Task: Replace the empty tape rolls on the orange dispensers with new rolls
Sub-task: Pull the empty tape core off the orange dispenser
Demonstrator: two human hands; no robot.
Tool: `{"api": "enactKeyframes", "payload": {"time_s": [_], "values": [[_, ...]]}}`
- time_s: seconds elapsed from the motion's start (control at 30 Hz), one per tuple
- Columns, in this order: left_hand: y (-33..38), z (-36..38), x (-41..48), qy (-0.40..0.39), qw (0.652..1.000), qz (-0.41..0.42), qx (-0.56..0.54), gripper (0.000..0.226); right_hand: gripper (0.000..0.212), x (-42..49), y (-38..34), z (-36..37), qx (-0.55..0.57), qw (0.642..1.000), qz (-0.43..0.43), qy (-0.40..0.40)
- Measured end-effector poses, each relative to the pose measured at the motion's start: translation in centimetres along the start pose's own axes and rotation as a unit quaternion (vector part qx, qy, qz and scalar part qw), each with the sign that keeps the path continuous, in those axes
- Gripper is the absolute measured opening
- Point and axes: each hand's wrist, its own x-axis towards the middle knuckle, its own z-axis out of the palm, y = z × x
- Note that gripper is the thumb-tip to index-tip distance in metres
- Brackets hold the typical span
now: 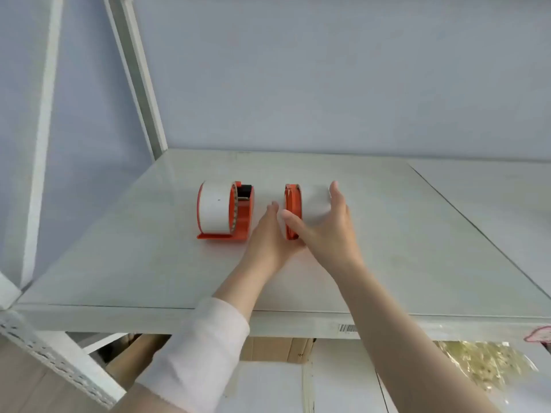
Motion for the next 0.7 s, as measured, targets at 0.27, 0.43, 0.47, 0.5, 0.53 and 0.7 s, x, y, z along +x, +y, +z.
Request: {"api": "enactKeyframes", "payload": {"time_s": [0.27, 0.43, 0.47, 0.5, 0.53, 0.7], "values": [[-0.9, 0.6, 0.6, 0.003, 0.999, 0.041, -0.036, 0.036, 0.084, 1.1, -0.2, 1.8, -0.139, 0.988, -0.037, 0.063], [-1.3, 1.1, 0.7, -0.003, 0.999, 0.050, 0.004, 0.067, 0.079, 2.9, -3.3, 0.1, -0.183, 0.982, -0.021, 0.033], [-1.3, 1.1, 0.7, -0.006, 0.999, 0.050, -0.006, 0.072, 0.079, 3.3, -3.6, -0.2, -0.187, 0.982, -0.013, 0.020], [-1.3, 1.0, 0.9, -0.006, 0.999, 0.050, -0.012, 0.075, 0.077, 3.6, -4.0, -0.4, -0.197, 0.980, -0.004, 0.011], [-1.3, 1.0, 1.0, -0.003, 0.999, 0.047, -0.010, 0.078, 0.074, 4.1, -4.4, -0.6, -0.211, 0.977, 0.006, 0.006], [-1.7, 1.5, 0.8, -0.002, 0.999, 0.051, 0.008, 0.099, 0.033, 5.8, -8.2, -2.0, -0.260, 0.965, -0.014, 0.009]]}}
